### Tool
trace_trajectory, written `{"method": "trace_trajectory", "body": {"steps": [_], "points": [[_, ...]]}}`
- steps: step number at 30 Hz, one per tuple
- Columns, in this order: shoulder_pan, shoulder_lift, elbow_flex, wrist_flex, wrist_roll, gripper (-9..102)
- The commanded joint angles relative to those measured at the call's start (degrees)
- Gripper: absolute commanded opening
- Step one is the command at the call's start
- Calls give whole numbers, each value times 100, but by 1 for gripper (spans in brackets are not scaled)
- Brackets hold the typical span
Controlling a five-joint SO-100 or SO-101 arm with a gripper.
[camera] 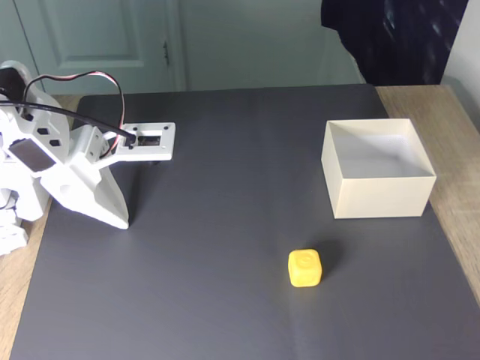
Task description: Grasp a cube block and put it in the white box.
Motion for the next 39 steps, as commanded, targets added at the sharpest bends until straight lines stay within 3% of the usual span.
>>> {"method": "trace_trajectory", "body": {"steps": [1, 39], "points": [[-26, 26, 18, 53, -26, 1], [-105, 26, 18, 53, -35, 1]]}}
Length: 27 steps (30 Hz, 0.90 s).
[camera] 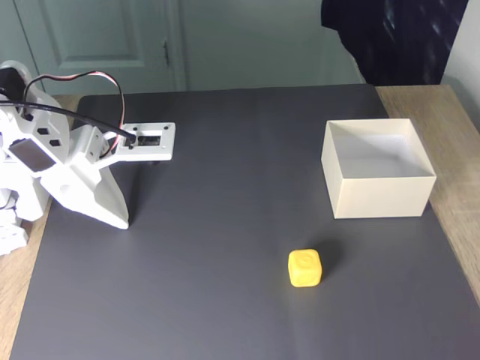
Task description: Grasp a cube block and put it in the white box.
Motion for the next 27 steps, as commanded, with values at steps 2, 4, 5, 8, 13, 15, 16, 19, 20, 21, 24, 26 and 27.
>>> {"method": "trace_trajectory", "body": {"steps": [2, 4, 5, 8, 13, 15, 16, 19, 20, 21, 24, 26, 27], "points": [[-44, 26, 18, 53, -35, 1], [-79, 26, 18, 53, 62, 1], [-141, 26, 18, 53, 105, 1], [-264, 35, 18, 35, 211, 1], [-211, 35, 18, -70, 343, 0], [-149, 35, 18, -396, 439, 0], [-105, 26, 18, -650, 510, 0], [141, 0, 18, -1688, 668, 0], [264, -88, 18, -2030, 756, 0], [369, -193, 18, -2303, 853, 0], [703, -527, 18, -2874, 1107, 1], [896, -773, 18, -3357, 1195, 1], [993, -914, 18, -3604, 1266, 2]]}}
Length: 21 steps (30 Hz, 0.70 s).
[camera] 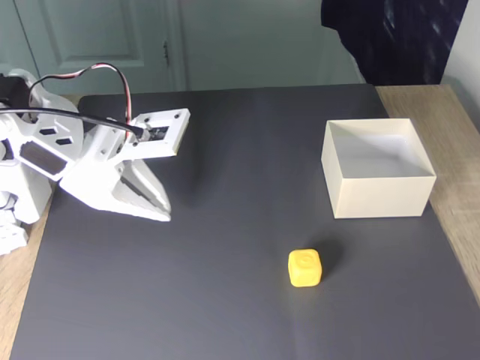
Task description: Grasp a cube block and put it in the white box.
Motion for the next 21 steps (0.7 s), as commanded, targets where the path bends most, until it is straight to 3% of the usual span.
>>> {"method": "trace_trajectory", "body": {"steps": [1, 9, 15, 21], "points": [[308, -448, -79, -879, 158, 2], [633, -3489, -1371, -2725, 492, 5], [782, -4992, -2347, -3401, 668, 7], [967, -5616, -2751, -3533, 826, 12]]}}
